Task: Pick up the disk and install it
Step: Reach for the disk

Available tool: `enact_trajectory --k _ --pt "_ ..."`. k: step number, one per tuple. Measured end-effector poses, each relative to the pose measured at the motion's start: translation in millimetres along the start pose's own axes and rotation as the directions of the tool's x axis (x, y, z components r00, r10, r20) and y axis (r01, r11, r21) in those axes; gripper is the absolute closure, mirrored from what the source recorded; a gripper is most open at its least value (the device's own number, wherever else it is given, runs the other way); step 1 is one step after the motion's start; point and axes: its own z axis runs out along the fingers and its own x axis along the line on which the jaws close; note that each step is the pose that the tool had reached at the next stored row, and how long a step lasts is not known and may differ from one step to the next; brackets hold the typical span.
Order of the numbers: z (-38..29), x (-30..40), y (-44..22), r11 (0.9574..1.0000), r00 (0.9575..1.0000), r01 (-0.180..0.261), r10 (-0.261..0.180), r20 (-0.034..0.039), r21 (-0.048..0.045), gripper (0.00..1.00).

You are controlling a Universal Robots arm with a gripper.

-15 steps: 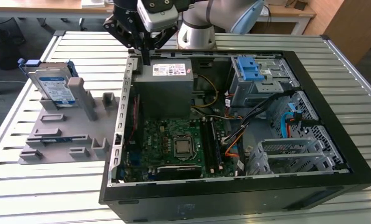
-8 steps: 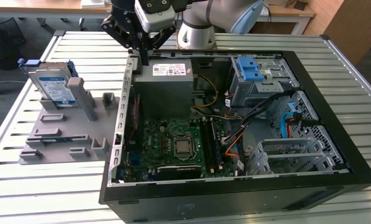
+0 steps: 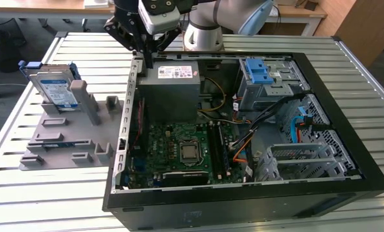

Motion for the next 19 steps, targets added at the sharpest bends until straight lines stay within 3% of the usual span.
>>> enact_trajectory --k 19 --pt "2.0 3.6 -0.4 1.0 1.0 0.0 0.0 0.0 -0.0001 0.89"
